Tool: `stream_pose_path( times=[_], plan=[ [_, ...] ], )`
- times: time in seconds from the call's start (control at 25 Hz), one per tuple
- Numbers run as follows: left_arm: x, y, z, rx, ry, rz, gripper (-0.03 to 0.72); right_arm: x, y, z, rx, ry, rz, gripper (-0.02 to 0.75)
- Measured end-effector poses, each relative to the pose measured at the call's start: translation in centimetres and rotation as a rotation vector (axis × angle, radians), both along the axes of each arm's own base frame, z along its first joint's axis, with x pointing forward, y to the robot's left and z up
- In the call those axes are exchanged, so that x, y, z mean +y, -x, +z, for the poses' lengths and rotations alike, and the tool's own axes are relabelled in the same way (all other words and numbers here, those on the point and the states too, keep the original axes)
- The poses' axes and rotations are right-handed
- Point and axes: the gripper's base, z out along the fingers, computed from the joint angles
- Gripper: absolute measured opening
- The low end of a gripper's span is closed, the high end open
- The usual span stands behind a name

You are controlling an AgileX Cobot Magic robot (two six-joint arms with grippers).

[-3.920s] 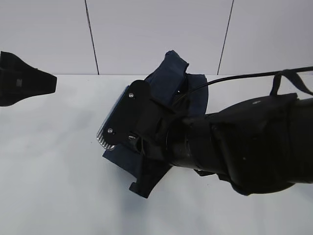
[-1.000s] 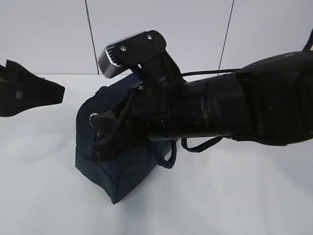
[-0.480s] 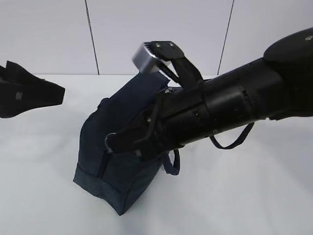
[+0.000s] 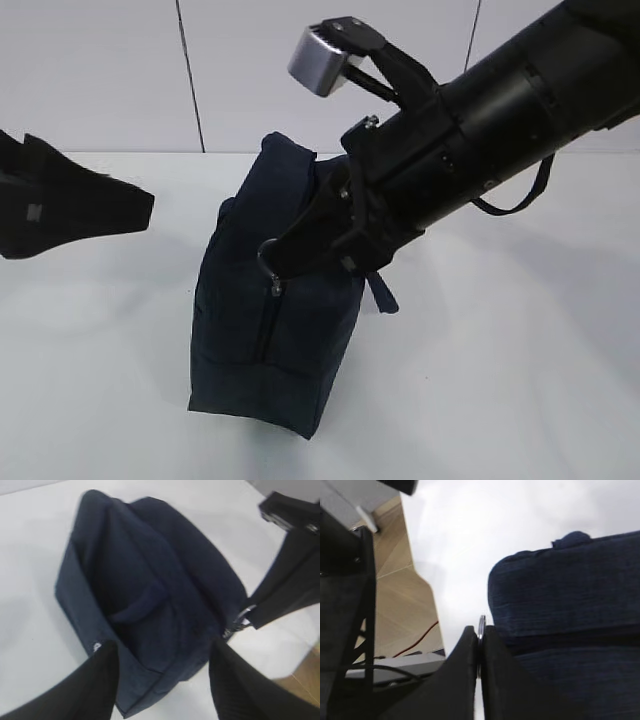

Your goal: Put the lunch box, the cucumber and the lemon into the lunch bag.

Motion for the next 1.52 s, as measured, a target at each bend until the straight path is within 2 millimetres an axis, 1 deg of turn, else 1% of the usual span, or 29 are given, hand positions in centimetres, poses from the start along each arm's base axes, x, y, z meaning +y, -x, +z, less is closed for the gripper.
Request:
stream_pose_path(
  times=[0.12, 0.32, 0.4, 0.44, 0.56, 0.68, 0.88, 1.08, 1.52],
  plan=[
    [-0.4, 0.5, 0.0, 0.002, 0.006, -0.077, 0.405, 0.1, 0.2, 0.3, 0.027, 0.006, 0.049, 0.02],
    [-0.7, 1.2, 0.0, -0.04, -0.033, -0.214, 0.405, 0.4, 0.1, -0.5, 0.083, 0.02, 0.08, 0.02],
    [-0.8, 1.3, -0.5, -0.055, -0.052, -0.252, 0.405, 0.4, -0.1, -0.8, 0.09, 0.022, 0.079, 0.02],
    [-0.8, 1.2, -1.0, -0.051, -0.056, -0.258, 0.405, 0.4, -0.1, -0.7, 0.089, 0.022, 0.079, 0.02],
    [-0.7, 1.3, -3.1, -0.026, -0.069, -0.242, 0.405, 0.4, -0.1, -0.8, 0.091, 0.024, 0.081, 0.02],
    [-0.7, 1.6, -4.2, -0.045, -0.046, -0.258, 0.405, 0.4, -0.1, -0.8, 0.091, 0.026, 0.083, 0.02],
    [-1.0, 1.4, -4.4, -0.112, -0.019, -0.274, 0.405, 0.4, -0.1, -0.8, 0.091, 0.026, 0.083, 0.02],
    [-1.4, 0.7, -5.0, -0.099, -0.005, -0.274, 0.405, 0.4, -0.2, -0.8, 0.083, 0.025, 0.074, 0.02],
    [-2.0, 0.0, -6.2, -0.07, -0.005, -0.312, 0.405, 1.5, -2.1, -1.1, 0.096, 0.016, 0.066, 0.02]
  ],
)
